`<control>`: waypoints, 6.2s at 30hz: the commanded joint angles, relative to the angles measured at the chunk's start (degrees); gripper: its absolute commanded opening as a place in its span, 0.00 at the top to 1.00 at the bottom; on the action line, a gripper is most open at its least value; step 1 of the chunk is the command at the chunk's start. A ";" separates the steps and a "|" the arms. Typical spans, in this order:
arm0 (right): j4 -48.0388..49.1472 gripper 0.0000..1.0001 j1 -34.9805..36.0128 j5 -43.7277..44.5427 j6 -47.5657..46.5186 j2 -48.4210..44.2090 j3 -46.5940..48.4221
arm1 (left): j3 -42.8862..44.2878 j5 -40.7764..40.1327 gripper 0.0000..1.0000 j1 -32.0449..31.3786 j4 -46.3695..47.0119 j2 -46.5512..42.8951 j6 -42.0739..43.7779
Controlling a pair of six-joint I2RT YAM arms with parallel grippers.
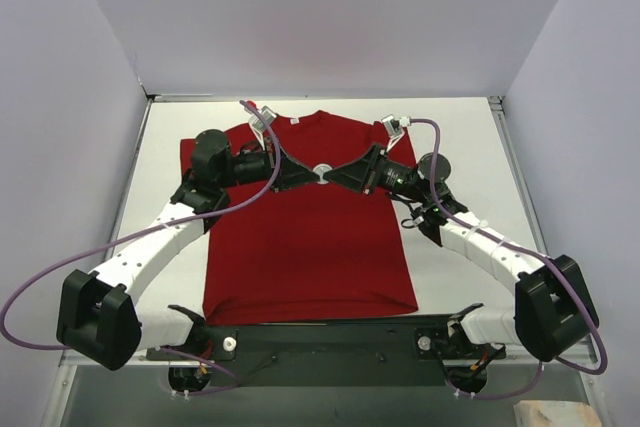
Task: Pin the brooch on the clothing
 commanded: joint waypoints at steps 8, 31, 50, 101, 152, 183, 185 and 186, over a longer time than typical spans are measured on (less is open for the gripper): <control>7.19 1.00 0.38 -3.11 0.77 0.77 2.82 | 3.91 0.08 1.00 -1.31 -2.76 -1.60 4.51; -27.88 1.00 1.17 0.84 -17.34 -0.54 10.38 | 14.56 -10.64 1.00 -9.75 -25.27 -3.10 21.49; -15.49 0.07 -3.13 6.29 -16.73 -16.72 -0.78 | 10.25 -24.44 1.00 -8.17 -28.52 -6.79 24.04; -23.22 0.04 -7.96 5.14 -20.33 -0.20 0.18 | 21.67 -65.66 1.00 -6.76 -38.01 16.40 33.52; -47.83 0.03 -12.54 11.47 -24.20 16.77 14.07 | 42.85 -109.25 1.00 -3.24 -32.91 60.71 65.88; -48.36 0.03 -14.03 10.95 -24.72 12.55 12.67 | 50.77 -102.49 1.00 -6.50 -44.43 60.63 48.83; -48.36 0.03 -14.03 10.86 -24.90 12.55 12.49 | 50.68 -102.93 1.00 -4.75 -45.21 59.66 48.04; -48.36 0.03 -14.03 10.86 -24.90 12.55 12.49 | 50.68 -103.36 1.00 -4.22 -45.57 59.48 47.16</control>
